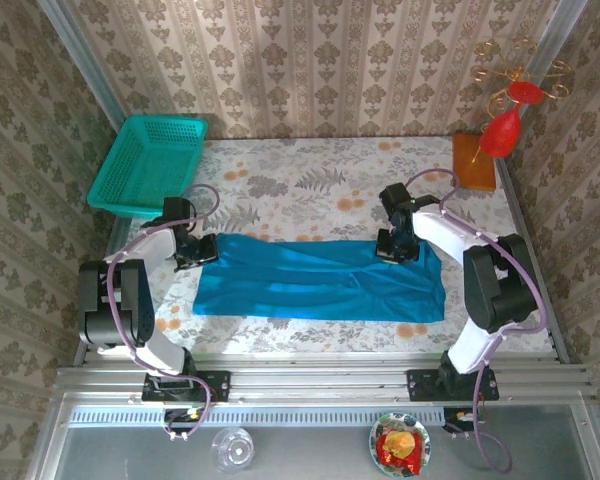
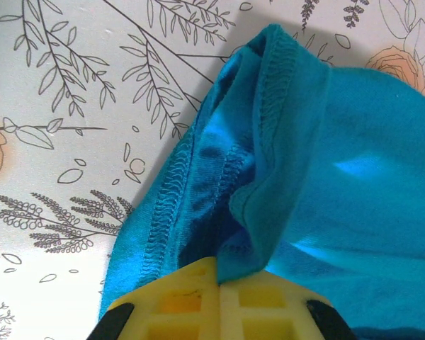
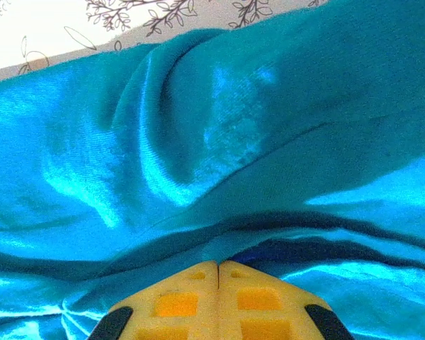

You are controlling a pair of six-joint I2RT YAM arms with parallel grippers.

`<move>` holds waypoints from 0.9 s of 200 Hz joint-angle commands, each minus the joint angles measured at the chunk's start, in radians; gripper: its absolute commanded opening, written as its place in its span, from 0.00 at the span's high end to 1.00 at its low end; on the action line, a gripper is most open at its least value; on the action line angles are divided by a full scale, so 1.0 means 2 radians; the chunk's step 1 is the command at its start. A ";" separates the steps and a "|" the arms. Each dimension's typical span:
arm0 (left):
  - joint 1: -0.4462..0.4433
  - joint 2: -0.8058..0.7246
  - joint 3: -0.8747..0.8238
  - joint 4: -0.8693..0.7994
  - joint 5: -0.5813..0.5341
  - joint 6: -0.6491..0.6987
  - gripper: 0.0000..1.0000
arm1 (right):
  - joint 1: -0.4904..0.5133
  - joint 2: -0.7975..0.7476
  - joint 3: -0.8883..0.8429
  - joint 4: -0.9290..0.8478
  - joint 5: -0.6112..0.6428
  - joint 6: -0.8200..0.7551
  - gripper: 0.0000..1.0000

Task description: Fold the inside-out t-shirt

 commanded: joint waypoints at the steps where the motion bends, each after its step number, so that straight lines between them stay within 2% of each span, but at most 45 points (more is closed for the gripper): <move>1: 0.006 -0.015 0.003 -0.011 0.023 -0.016 1.00 | 0.004 -0.034 -0.001 -0.025 0.009 0.007 1.00; 48: 0.022 -0.037 0.030 -0.040 0.058 -0.041 1.00 | 0.003 -0.102 0.034 -0.097 0.046 -0.010 1.00; 114: 0.042 -0.062 0.021 -0.089 0.045 -0.054 1.00 | 0.021 -0.178 0.022 -0.167 0.025 -0.006 1.00; 142: 0.048 -0.066 -0.003 -0.084 0.039 -0.066 1.00 | 0.041 -0.179 -0.008 -0.166 0.021 0.005 1.00; 175: 0.051 -0.056 -0.036 -0.063 0.031 -0.084 1.00 | 0.056 -0.170 -0.064 -0.126 0.005 0.028 1.00; 180: 0.051 -0.056 -0.040 -0.061 0.030 -0.088 0.97 | 0.058 -0.167 -0.070 -0.123 0.002 0.030 1.00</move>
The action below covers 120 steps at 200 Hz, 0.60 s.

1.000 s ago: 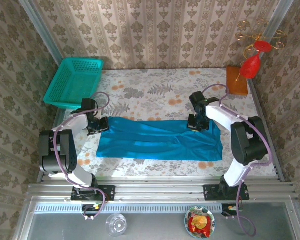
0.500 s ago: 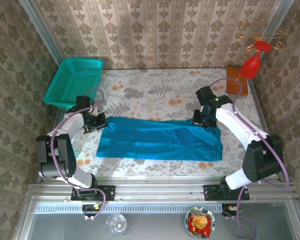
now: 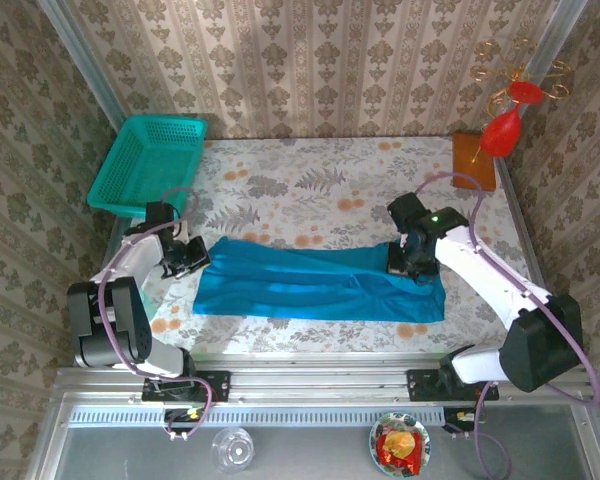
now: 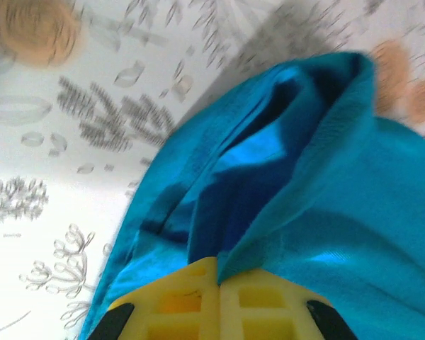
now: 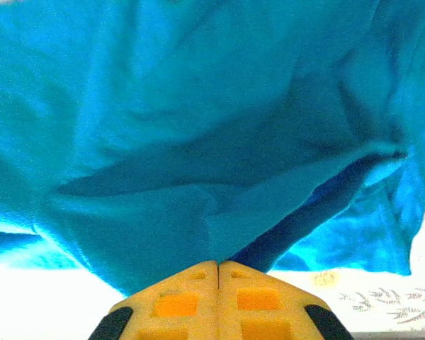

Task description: Fold the inside-out t-shirt

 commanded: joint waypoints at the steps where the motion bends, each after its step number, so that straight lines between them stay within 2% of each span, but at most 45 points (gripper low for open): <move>1: 0.004 0.001 -0.021 0.004 -0.012 -0.025 0.96 | 0.009 0.008 -0.030 0.007 -0.014 0.023 0.99; 11: 0.005 -0.003 -0.029 0.007 -0.014 -0.032 0.86 | 0.014 0.011 -0.037 0.010 -0.023 0.025 0.91; 20: 0.005 -0.013 -0.035 0.007 -0.018 -0.036 0.79 | 0.017 0.010 -0.041 0.010 -0.028 0.027 0.75; 40: 0.005 -0.045 -0.038 0.002 -0.031 -0.038 0.72 | 0.019 -0.004 -0.039 0.004 -0.021 0.030 0.66; 59: 0.004 -0.059 -0.022 -0.012 -0.036 -0.026 0.66 | 0.018 -0.009 -0.025 -0.005 -0.007 0.026 0.62; 77: -0.005 -0.050 0.007 -0.023 -0.033 0.006 0.64 | 0.018 -0.001 -0.013 -0.006 0.002 0.020 0.60; 120: -0.095 0.051 0.140 -0.100 -0.120 0.094 0.59 | 0.005 0.044 0.015 0.005 0.015 -0.001 0.59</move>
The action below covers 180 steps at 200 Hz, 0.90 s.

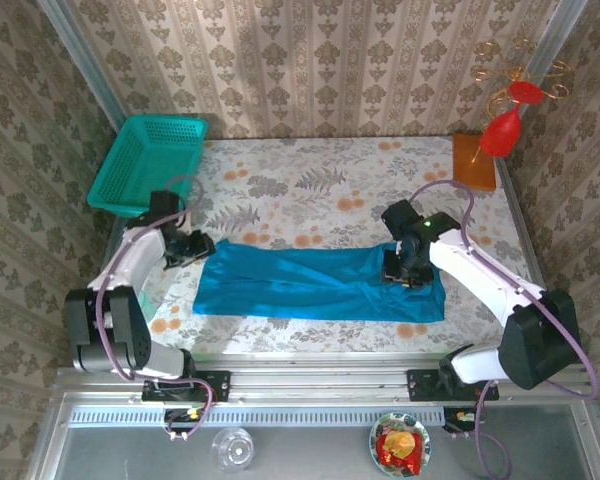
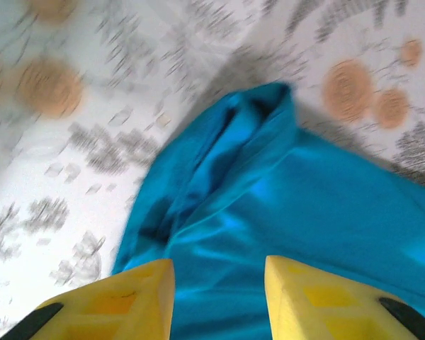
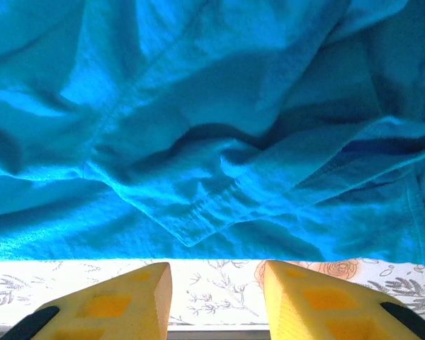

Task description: Fold the inside-out t-shirt

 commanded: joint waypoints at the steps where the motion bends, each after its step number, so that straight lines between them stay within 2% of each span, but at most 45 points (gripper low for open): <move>1: -0.046 0.055 0.067 -0.057 -0.060 0.068 0.59 | -0.009 0.030 0.021 0.000 0.021 -0.014 0.59; 44: -0.124 0.178 0.171 -0.098 -0.175 0.123 0.57 | -0.036 0.048 0.027 0.027 0.018 -0.027 0.59; 59: -0.138 0.213 0.197 -0.105 -0.203 0.138 0.62 | -0.050 0.061 0.024 0.039 0.008 -0.032 0.59; 71: -0.143 0.237 0.214 -0.108 -0.209 0.150 0.69 | -0.054 0.072 0.022 0.044 0.007 -0.038 0.59; 81: -0.144 0.256 0.227 -0.116 -0.213 0.158 0.70 | -0.055 0.080 0.023 0.047 0.010 -0.040 0.59; 104: -0.144 0.290 0.244 -0.135 -0.226 0.175 0.69 | -0.058 0.092 0.013 0.059 0.017 -0.042 0.57; 122: -0.144 0.304 0.248 -0.146 -0.251 0.180 0.65 | -0.066 0.104 0.003 0.069 0.019 -0.043 0.49; 135: -0.145 0.309 0.249 -0.151 -0.274 0.180 0.62 | -0.070 0.109 -0.001 0.074 0.023 -0.044 0.47; 180: -0.144 0.314 0.252 -0.155 -0.302 0.183 0.66 | -0.090 0.138 -0.014 0.100 0.029 -0.051 0.44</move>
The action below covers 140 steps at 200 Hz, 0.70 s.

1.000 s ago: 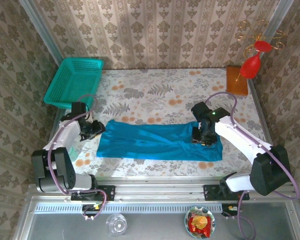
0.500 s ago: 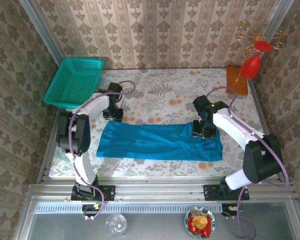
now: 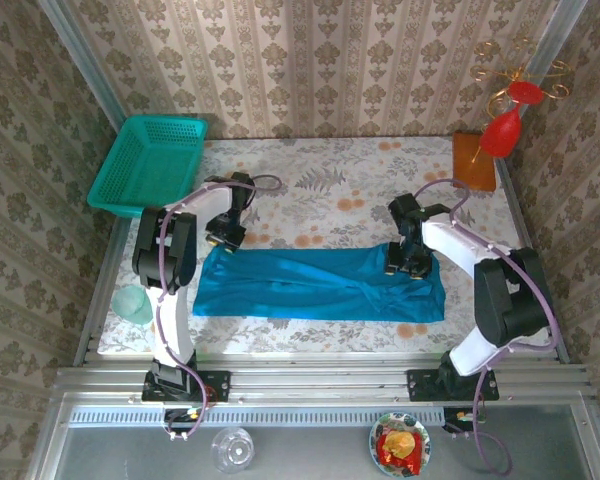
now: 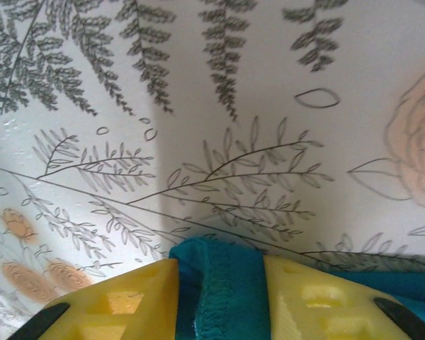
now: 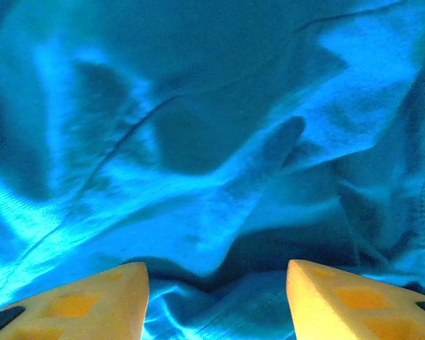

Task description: Fold the inside-out t-shirt

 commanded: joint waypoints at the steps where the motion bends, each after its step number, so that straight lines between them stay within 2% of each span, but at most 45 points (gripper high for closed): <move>1: 0.002 0.010 0.013 -0.028 -0.036 0.013 0.67 | -0.009 0.020 -0.007 0.016 0.018 -0.009 0.44; 33: 0.003 0.007 0.014 -0.030 -0.052 0.017 0.74 | -0.022 0.027 -0.018 0.030 0.013 -0.010 0.45; 73: 0.009 -0.001 0.017 -0.028 -0.064 0.018 0.74 | -0.037 0.034 -0.030 0.043 0.008 -0.008 0.48; 89: 0.016 -0.006 0.018 -0.028 -0.052 0.015 0.76 | -0.044 0.034 -0.036 0.049 0.004 -0.007 0.56; 103: 0.024 -0.012 0.017 -0.023 -0.027 0.010 0.82 | -0.049 0.036 -0.039 0.052 -0.001 -0.009 0.65; 119: 0.035 -0.022 0.012 -0.012 0.010 0.005 0.95 | -0.053 0.036 -0.045 0.055 -0.003 -0.011 0.75; 140: 0.056 -0.036 0.004 0.002 0.057 -0.010 1.00 | -0.059 0.035 -0.051 0.057 -0.003 -0.014 0.86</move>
